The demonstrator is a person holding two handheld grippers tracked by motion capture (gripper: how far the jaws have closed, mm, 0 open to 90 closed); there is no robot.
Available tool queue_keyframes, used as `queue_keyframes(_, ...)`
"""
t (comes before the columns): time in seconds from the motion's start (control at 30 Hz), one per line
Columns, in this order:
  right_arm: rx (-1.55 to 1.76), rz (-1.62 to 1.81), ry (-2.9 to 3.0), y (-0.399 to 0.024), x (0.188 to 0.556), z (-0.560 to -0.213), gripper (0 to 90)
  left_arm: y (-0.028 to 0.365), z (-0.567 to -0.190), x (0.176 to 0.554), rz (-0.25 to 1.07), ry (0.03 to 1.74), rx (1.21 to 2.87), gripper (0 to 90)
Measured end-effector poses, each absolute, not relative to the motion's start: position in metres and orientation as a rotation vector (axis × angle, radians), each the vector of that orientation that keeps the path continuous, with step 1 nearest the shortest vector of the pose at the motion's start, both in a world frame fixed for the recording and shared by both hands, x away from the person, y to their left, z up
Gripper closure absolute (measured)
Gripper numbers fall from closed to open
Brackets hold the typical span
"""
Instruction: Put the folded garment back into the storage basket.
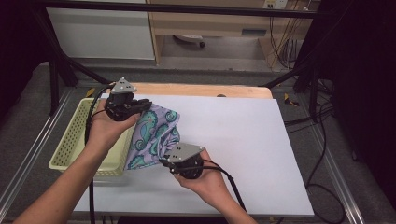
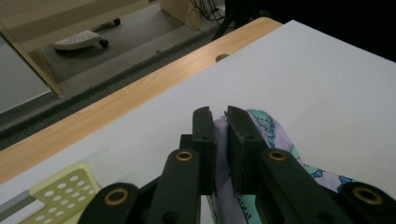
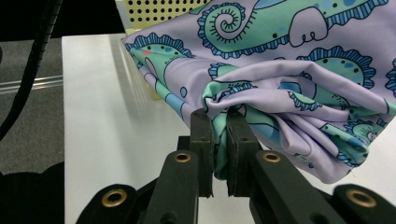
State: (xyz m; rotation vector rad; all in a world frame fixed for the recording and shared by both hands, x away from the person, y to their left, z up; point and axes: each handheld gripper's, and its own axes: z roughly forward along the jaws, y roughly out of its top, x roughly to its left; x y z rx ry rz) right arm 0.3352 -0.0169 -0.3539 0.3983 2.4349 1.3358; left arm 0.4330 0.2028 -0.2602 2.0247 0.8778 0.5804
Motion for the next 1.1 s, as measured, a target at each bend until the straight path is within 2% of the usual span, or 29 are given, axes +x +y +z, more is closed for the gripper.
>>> queue_keyframes(0.37,0.382,1.353,2.450,-0.008,0.338,-0.352,84.1,0.209,-0.260,0.434,0.567,0.897,2.005,82.4)
queue_keyframes(1.1,0.334,1.408,2.438,0.031,0.358,-0.339,84.0,0.252,-0.245,0.439,0.621,0.961,1.951,82.3)
